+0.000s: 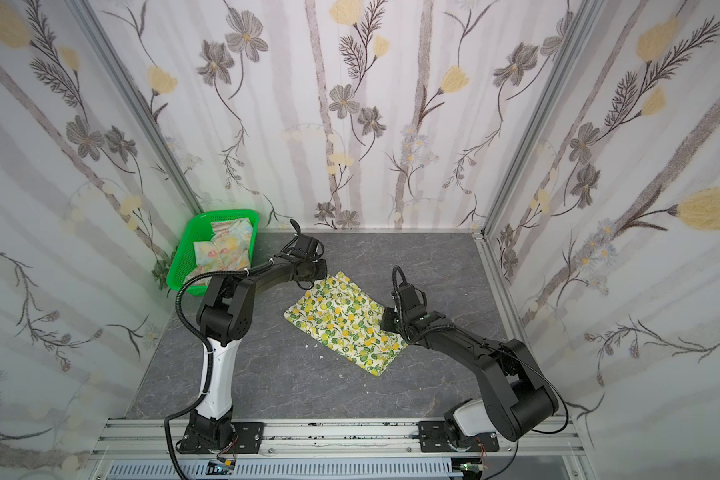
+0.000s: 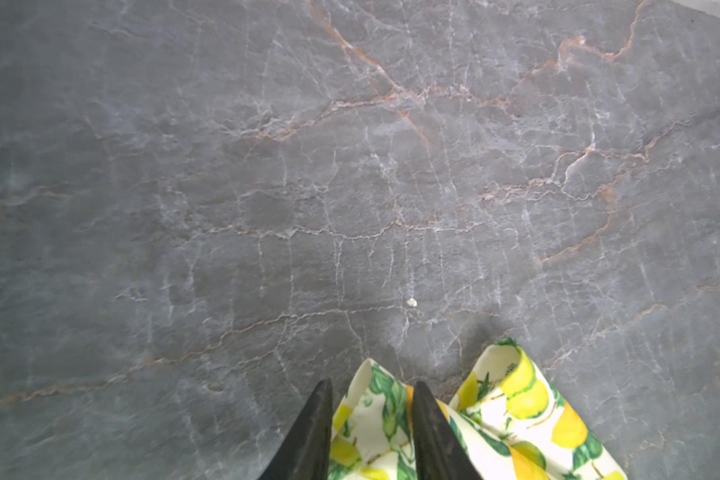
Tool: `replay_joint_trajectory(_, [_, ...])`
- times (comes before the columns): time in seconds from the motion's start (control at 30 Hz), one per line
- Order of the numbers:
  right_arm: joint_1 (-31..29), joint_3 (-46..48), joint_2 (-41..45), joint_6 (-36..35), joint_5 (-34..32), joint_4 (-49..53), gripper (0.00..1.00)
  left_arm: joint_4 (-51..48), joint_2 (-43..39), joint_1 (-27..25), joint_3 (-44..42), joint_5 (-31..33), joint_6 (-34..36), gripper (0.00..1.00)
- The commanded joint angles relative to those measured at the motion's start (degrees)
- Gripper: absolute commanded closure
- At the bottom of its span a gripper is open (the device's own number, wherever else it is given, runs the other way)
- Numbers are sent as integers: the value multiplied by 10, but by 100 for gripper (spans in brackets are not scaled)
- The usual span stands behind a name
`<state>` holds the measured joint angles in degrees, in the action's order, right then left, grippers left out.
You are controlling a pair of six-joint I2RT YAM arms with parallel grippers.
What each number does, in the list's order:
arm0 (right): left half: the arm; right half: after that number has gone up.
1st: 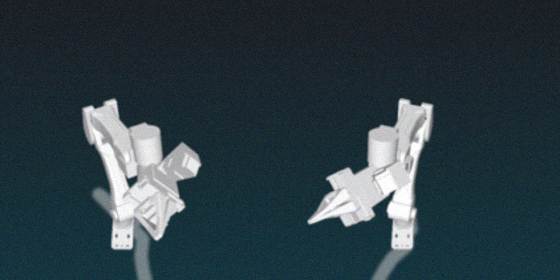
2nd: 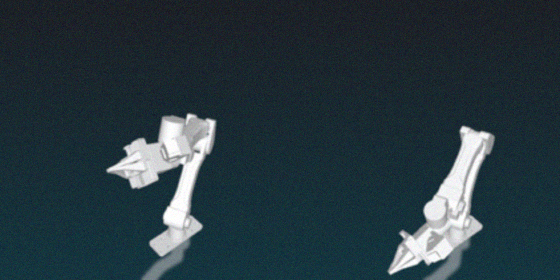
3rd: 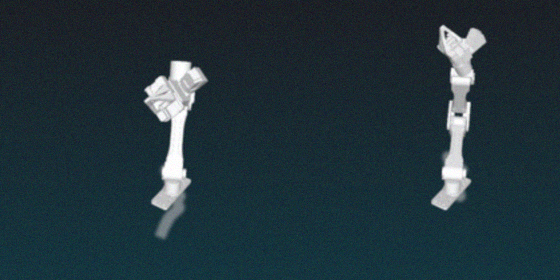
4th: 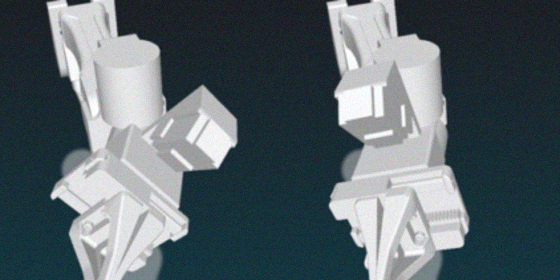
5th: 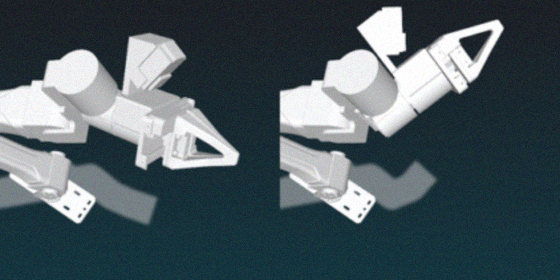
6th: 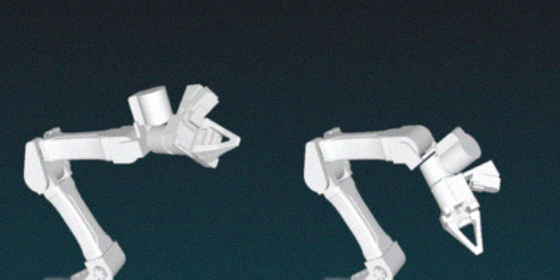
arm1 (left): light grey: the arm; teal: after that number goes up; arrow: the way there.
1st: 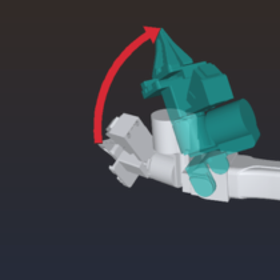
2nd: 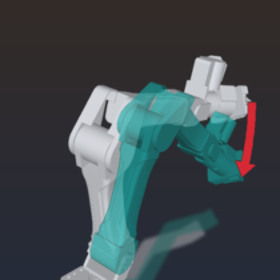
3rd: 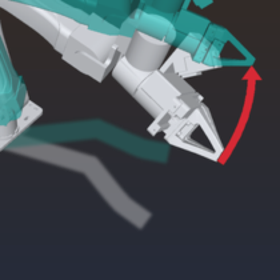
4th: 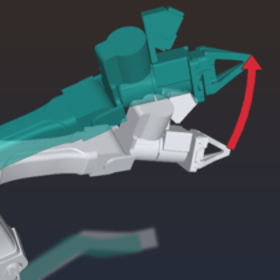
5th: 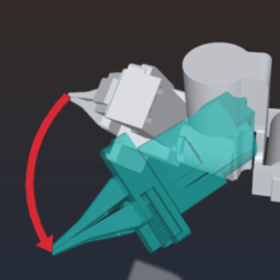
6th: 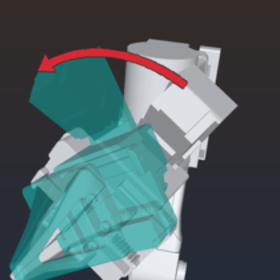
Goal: Fold and stack the skirts
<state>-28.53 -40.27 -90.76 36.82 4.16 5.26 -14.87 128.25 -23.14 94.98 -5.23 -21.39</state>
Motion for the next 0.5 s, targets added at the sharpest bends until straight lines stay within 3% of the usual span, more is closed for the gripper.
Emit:
replay_joint_trajectory(0.0, [0,2,-3,-1,2,-16,100,3,8,1,13,-2,2,70])
replay_joint_trajectory(0.13, [0,6,0,1,1,-15,100,3,9,1,17,-3,3,83])
replay_joint_trajectory(0.23, [0,8,6,2,0,-15,100,3,9,1,16,-3,6,98])
replay_joint_trajectory(0.47, [0,6,10,2,-2,-9,100,4,-1,1,7,2,6,100])
